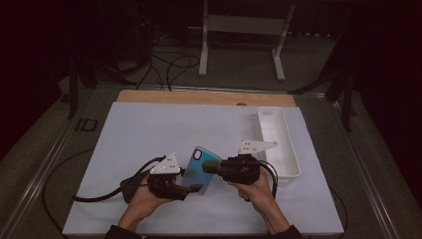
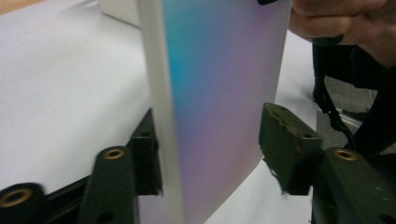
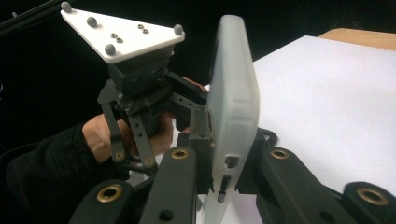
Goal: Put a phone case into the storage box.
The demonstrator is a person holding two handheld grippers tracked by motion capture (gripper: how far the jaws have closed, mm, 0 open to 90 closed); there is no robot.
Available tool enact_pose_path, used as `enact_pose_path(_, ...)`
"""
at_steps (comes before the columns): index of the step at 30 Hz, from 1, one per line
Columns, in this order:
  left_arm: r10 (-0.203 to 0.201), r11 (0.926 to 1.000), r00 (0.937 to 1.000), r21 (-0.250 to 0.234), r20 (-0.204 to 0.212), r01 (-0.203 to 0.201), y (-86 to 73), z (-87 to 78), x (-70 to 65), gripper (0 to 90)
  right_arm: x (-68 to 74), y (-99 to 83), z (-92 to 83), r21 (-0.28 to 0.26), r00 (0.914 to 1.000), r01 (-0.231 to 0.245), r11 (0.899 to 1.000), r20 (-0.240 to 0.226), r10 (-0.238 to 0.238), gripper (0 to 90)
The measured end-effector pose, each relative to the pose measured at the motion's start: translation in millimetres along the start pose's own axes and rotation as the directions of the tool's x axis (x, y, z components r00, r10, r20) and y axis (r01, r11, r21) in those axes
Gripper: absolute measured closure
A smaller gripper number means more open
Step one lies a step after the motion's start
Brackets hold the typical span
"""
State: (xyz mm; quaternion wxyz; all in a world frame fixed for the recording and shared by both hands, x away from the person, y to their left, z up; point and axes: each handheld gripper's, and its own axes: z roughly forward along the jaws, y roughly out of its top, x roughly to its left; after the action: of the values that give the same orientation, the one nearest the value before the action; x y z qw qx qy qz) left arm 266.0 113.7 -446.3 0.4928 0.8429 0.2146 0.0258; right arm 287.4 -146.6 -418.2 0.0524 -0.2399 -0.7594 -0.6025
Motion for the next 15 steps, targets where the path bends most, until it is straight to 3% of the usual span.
enact_pose_path(5, 0.001, 1.0000, 0.9999, -0.002, 0.014, -0.001, -0.6, 0.4, 0.4, 54.8, -0.7, -0.1, -2.0, 0.003, 0.9999, 0.014, 1.000, 0.005, -0.014, 78.5)
enact_pose_path(7, 0.013, 0.9999, 0.9998, 0.002, 0.017, -0.013, -1.3, 0.9, -0.1, 59.5, -2.0, 0.0, -1.9, 0.009, 0.9995, 0.016, 1.000, 0.028, -0.016, 73.6)
enact_pose_path(15, 0.009, 0.9997, 0.9989, -0.023, 0.047, -0.008, -1.1, -0.1, 0.5, 72.2, -2.1, 1.1, -3.4, -0.002, 0.9985, 0.022, 1.000, 0.051, -0.022, 60.9)
